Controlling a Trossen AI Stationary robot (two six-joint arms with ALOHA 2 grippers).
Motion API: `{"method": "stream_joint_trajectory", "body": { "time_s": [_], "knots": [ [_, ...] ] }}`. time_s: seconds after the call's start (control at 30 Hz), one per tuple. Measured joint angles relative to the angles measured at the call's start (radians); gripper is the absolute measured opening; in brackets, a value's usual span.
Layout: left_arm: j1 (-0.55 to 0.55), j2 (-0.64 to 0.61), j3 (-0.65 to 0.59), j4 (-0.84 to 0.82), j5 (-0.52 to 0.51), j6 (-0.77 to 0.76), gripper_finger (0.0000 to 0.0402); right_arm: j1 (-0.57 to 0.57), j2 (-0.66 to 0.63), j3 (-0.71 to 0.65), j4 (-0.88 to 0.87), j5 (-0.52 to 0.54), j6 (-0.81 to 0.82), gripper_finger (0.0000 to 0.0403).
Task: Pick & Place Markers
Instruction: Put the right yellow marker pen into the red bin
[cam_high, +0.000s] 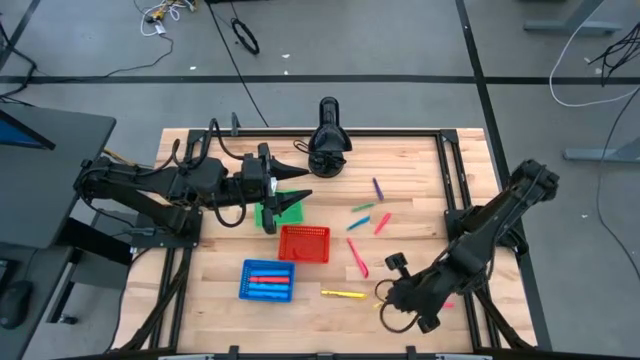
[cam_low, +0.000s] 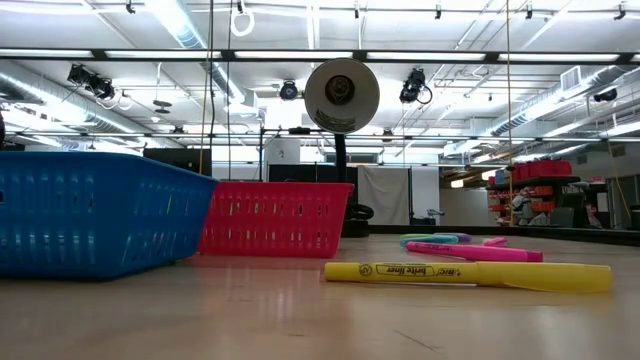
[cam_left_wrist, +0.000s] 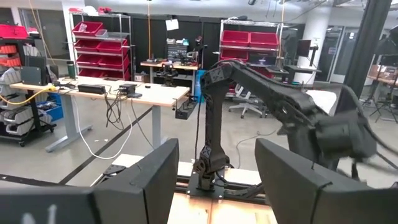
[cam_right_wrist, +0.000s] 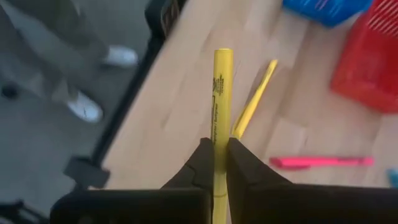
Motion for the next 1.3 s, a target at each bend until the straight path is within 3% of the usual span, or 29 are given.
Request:
{"method": "stream_joint_trajectory", "body": {
  "time_s": [0.3,0.57,1.07,1.3],
  "knots": [
    [0.0,0.0,0.0,0.0,0.0,-0.002,0.022,0.001,-0.159,0.0,0.092,0.117,0.02,0.001],
    [0.0,0.0,0.0,0.0,0.0,-0.028,0.022,0.001,-0.251,0.001,0.204,0.291,-0.031,0.001],
    [0.0,0.0,0.0,0.0,0.0,-0.054,0.022,0.001,-0.273,0.001,0.554,0.463,-0.203,0.001],
    [0.0,0.0,0.0,0.0,0.0,-0.055,0.022,-0.007,-0.273,0.001,0.715,0.481,-0.232,0.0008]
  ]
}}
